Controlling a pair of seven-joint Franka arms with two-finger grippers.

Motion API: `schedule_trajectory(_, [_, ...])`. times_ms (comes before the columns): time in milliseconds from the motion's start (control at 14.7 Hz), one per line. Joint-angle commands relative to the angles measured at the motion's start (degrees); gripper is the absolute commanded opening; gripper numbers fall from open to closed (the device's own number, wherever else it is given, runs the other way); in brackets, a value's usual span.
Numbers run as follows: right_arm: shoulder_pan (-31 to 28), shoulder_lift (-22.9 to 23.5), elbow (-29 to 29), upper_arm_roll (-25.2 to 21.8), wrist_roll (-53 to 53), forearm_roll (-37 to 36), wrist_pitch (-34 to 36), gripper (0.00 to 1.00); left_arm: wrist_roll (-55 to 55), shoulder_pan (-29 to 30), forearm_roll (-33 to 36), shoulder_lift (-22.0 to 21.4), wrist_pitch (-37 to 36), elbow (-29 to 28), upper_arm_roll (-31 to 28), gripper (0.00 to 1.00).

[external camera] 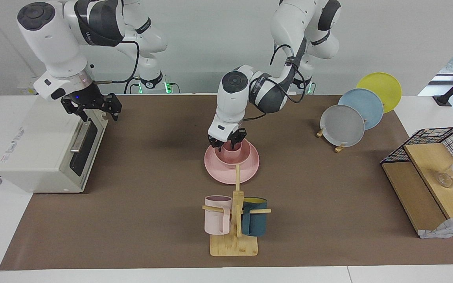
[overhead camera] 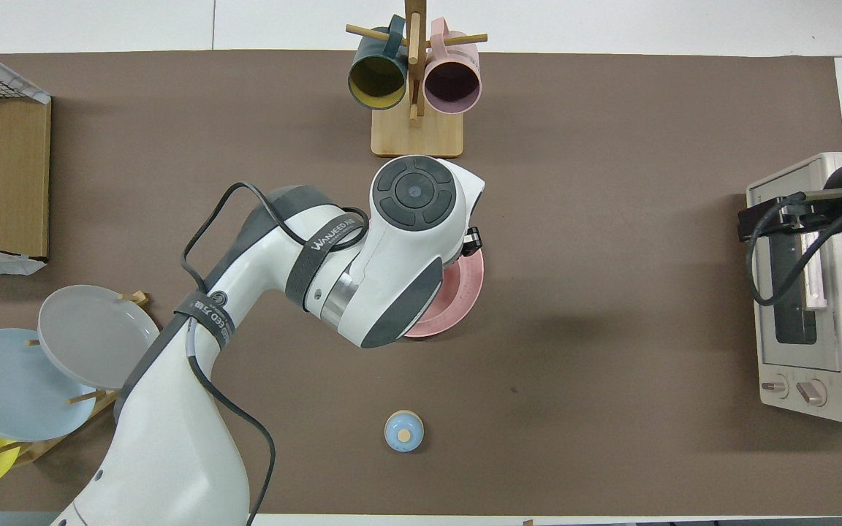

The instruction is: Organize tableware

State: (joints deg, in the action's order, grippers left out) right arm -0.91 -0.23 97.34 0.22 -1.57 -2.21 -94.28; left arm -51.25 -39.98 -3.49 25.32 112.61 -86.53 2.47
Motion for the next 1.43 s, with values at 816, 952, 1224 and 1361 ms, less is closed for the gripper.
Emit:
schedule_trajectory(816, [-1.47, 0.14, -3.3, -1.28, 0.34, 2.03, 4.46, 1.0, 43.05, 35.74, -1.61, -26.19, -27.53, -1.52, -1.41, 1.0])
schedule_trajectory(952, [-1.47, 0.14, -3.48, -1.19, 0.34, 2.03, 4.63, 1.0, 45.88, 36.55, -1.61, -28.82, -26.58, -5.9, -1.41, 1.0])
schedule_trajectory(1224, [-1.55, 0.23, -3.48, -1.02, 0.43, 2.03, 4.28, 1.0, 47.03, 36.2, -1.17, -32.35, -22.7, -12.08, -1.41, 1.0])
schedule_trajectory(1361, [-1.55, 0.23, -3.48, -0.84, 0.43, 2.03, 4.28, 1.0, 47.12, 36.03, -0.82, -31.73, -22.26, -10.86, -1.32, 1.0])
